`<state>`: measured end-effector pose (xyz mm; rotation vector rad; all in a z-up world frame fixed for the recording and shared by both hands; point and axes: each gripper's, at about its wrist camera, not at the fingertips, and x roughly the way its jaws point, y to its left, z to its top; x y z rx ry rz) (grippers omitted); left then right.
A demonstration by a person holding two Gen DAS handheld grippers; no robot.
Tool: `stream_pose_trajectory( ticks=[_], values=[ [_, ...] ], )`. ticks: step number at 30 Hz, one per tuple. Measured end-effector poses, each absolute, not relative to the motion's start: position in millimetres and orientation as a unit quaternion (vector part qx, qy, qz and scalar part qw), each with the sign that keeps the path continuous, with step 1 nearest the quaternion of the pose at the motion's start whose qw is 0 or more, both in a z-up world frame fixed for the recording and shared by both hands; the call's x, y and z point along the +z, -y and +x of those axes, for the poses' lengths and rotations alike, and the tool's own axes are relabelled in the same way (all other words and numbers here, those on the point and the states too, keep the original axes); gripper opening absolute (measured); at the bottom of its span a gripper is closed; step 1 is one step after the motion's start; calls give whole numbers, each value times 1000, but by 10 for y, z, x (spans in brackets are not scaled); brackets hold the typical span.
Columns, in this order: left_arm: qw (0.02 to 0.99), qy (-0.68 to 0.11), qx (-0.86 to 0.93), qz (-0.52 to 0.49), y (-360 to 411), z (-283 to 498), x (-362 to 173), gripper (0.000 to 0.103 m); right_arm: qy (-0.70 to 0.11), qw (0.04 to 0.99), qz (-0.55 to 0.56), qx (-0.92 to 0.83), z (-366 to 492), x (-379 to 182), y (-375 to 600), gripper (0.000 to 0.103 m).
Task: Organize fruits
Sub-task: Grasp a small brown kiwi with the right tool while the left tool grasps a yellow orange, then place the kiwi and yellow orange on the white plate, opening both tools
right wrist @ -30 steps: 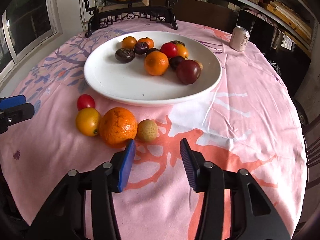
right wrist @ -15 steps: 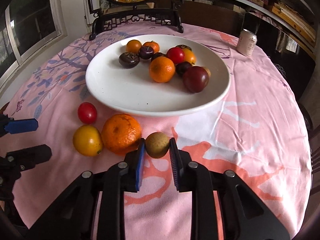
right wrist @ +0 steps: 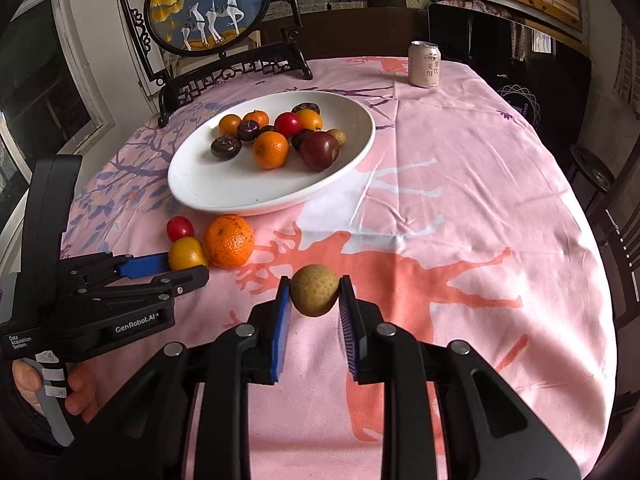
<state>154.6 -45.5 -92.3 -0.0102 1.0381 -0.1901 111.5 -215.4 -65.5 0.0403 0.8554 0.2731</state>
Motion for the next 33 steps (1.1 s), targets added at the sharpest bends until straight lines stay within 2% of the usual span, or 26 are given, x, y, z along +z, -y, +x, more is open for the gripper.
stream_pose_trajectory(
  ticks=[3, 4, 21, 25, 33],
  values=[
    [865, -492, -96, -16, 426, 1590, -930, 44, -415, 900, 23, 134, 1109, -662, 2153, 24],
    [865, -491, -101, -20, 423, 1583, -926, 38, -416, 899, 25, 136, 1105, -665, 2144, 24],
    [882, -456, -115, -43, 93, 1294, -420, 38, -405, 900, 8, 159, 1133, -468, 1797, 24],
    [883, -454, -112, -34, -16, 1627, -207, 38, -403, 900, -5, 166, 1371, -384, 1737, 24],
    [884, -460, -78, -11, 130, 2912, -2, 38, -385, 910, -33, 152, 2322, -183, 1646, 24]
  ],
)
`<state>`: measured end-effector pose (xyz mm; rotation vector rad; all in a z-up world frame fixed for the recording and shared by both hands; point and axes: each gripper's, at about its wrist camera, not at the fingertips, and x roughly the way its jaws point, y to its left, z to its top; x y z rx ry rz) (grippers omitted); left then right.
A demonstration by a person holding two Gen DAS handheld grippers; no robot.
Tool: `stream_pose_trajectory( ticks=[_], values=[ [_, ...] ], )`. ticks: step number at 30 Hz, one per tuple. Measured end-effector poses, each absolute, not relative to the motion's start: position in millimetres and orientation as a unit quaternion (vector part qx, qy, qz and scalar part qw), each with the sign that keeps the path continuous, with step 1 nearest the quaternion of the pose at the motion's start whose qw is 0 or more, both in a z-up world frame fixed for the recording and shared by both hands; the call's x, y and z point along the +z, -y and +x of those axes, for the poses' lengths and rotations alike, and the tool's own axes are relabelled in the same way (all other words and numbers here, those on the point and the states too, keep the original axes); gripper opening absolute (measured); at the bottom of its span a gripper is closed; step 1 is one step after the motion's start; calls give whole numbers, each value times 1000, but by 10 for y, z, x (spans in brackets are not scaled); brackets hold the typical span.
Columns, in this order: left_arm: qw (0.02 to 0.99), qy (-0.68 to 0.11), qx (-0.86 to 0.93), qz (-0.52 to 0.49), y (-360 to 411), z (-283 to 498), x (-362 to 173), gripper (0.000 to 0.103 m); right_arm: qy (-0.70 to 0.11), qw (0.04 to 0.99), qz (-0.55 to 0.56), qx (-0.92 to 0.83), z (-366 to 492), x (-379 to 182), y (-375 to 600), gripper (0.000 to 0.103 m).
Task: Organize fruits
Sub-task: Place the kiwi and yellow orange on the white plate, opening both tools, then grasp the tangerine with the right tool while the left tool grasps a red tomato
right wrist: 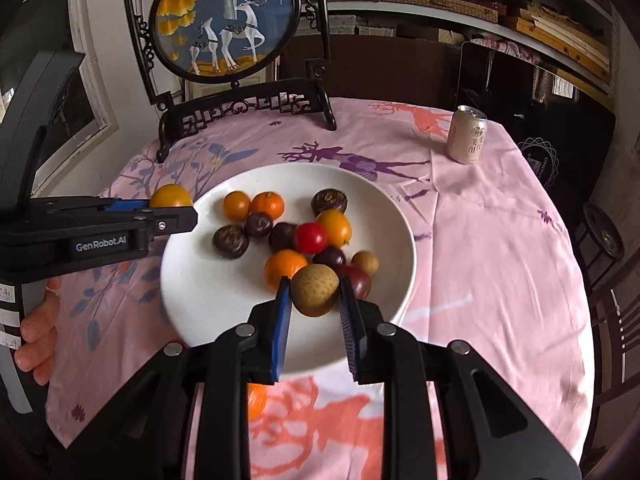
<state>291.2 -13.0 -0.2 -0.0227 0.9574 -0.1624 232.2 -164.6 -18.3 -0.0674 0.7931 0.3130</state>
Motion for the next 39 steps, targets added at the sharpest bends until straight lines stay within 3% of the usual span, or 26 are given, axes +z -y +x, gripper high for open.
stream_pose_trajectory(
  ticks=[6, 13, 15, 16, 17, 24, 27, 33, 39],
  values=[
    [868, -490, -82, -6, 458, 3582, -239, 38, -415, 898, -37, 137, 2940, -384, 1616, 24],
    [860, -505, -77, 4, 572, 3816, -463, 39, -428, 892, -35, 141, 3170, -528, 1679, 24],
    [861, -503, -76, 5, 567, 3827, -456, 46, -431, 891, -29, 141, 3202, -544, 1689, 32],
    [863, -499, -77, 3, 554, 3815, -427, 60, -428, 892, -28, 140, 3194, -537, 1695, 35],
    [868, -491, -76, 1, 535, 3784, -379, 63, -423, 895, -30, 136, 3173, -519, 1705, 41],
    [896, -435, -87, -19, 262, 3103, 152, 63, -381, 916, -36, 124, 2679, -113, 1862, 52],
    [911, -406, -79, -14, 103, 2539, 268, 72, -363, 924, -32, 116, 2196, 34, 1965, 55],
    [913, -402, -57, -30, -198, 1610, -19, 73, -356, 923, 18, 144, 1378, -90, 1988, 56],
    [898, -434, -37, -62, -459, 1328, -293, 73, -373, 913, -3, 164, 1196, -181, 1716, 56]
  ],
)
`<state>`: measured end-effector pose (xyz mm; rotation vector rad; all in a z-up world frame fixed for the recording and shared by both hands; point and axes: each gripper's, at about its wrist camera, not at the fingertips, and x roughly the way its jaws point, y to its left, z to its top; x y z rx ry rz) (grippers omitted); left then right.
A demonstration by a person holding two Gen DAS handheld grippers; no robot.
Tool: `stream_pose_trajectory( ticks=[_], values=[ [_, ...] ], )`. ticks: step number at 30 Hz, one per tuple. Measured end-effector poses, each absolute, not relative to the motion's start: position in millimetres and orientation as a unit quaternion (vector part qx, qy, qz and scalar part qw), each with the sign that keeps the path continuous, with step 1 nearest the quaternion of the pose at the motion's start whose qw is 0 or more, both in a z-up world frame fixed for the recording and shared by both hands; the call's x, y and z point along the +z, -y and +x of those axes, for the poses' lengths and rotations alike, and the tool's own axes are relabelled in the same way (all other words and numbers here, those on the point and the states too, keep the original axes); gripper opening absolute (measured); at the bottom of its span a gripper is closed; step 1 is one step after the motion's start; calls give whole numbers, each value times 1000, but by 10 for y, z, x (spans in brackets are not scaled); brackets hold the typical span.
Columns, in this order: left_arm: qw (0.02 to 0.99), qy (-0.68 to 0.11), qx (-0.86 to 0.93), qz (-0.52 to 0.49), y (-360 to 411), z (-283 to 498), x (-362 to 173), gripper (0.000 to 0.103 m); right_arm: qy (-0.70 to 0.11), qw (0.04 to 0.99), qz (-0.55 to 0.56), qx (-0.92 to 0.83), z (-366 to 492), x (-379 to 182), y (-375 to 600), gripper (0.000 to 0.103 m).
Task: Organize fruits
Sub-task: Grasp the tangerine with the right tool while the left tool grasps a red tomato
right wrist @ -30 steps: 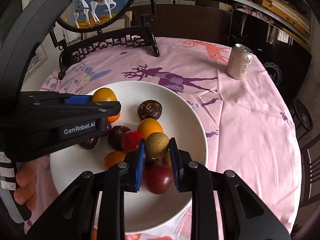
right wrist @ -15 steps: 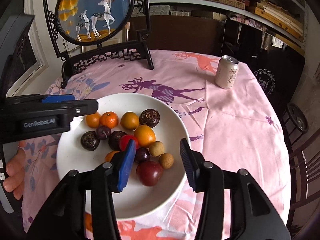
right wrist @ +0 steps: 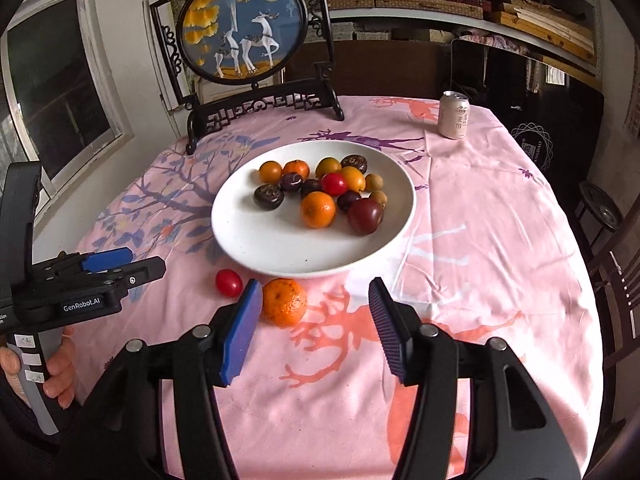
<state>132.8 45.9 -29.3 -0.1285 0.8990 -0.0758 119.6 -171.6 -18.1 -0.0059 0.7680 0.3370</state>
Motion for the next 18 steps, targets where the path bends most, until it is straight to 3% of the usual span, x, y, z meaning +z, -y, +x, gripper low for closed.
stream_pose_trajectory(
  ticks=[12, 14, 18],
  values=[
    [891, -449, -32, -62, -497, 1257, -460, 73, -454, 875, -24, 165, 1701, -980, 1189, 59],
    [890, -451, -31, -61, -476, 1278, -475, 73, -452, 875, -31, 170, 1737, -1019, 1146, 45],
    [883, -464, -37, -56, -376, 1370, -536, 72, -443, 881, -28, 163, 1631, -908, 1247, 45]
  ],
)
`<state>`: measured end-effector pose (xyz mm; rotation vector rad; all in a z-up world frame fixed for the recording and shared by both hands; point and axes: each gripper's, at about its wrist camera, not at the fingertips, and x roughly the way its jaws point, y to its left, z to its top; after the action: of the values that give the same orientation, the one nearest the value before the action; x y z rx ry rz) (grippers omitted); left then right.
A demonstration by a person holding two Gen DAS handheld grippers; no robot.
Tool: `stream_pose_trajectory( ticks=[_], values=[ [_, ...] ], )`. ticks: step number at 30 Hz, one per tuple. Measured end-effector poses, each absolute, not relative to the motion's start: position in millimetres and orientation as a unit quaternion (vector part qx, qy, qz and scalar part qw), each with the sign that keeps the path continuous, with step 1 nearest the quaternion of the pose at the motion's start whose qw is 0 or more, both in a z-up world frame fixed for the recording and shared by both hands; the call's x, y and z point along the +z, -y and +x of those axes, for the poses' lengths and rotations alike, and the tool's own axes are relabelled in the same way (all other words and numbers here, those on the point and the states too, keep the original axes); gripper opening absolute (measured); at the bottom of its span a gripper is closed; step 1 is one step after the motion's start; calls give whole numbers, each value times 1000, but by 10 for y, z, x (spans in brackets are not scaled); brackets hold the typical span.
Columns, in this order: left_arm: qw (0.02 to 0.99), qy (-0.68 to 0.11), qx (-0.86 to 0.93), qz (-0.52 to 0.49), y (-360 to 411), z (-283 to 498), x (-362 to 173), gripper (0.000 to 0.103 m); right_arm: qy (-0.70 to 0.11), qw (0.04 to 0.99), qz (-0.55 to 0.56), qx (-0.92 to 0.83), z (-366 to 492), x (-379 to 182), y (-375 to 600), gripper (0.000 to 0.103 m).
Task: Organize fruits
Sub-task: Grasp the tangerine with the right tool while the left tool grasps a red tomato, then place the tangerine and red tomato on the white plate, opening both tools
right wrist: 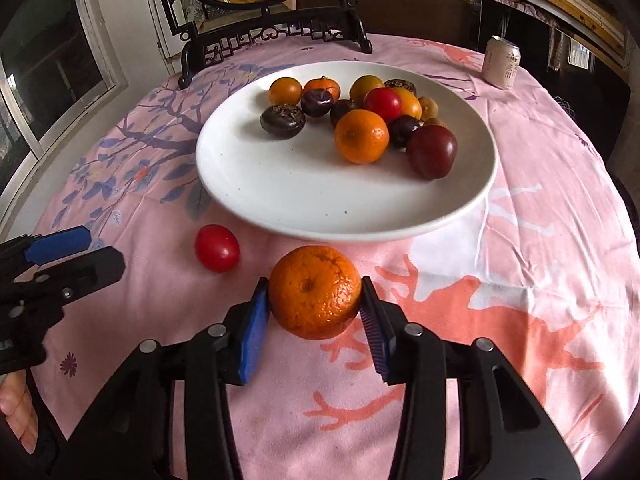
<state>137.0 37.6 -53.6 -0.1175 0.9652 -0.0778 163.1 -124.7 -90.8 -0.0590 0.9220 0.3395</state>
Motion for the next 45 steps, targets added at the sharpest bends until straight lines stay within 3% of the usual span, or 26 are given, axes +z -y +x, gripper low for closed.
stream_pose_trajectory(
  ticks=[9, 16, 36, 45],
  values=[
    [868, -491, -62, -32, 66, 1707, -837, 70, -436, 890, 29, 132, 1278, -758, 1910, 45],
    [864, -499, -59, -23, 176, 1888, -926, 33, -431, 891, 49, 135, 1210, -756, 2086, 45],
    [878, -467, -101, -38, 34, 1538, -496, 33, -427, 889, 31, 164, 1259, -603, 1719, 45],
    [893, -440, -88, -16, 26, 2324, -31, 33, -391, 906, -4, 160, 2005, -298, 1642, 45]
  ],
)
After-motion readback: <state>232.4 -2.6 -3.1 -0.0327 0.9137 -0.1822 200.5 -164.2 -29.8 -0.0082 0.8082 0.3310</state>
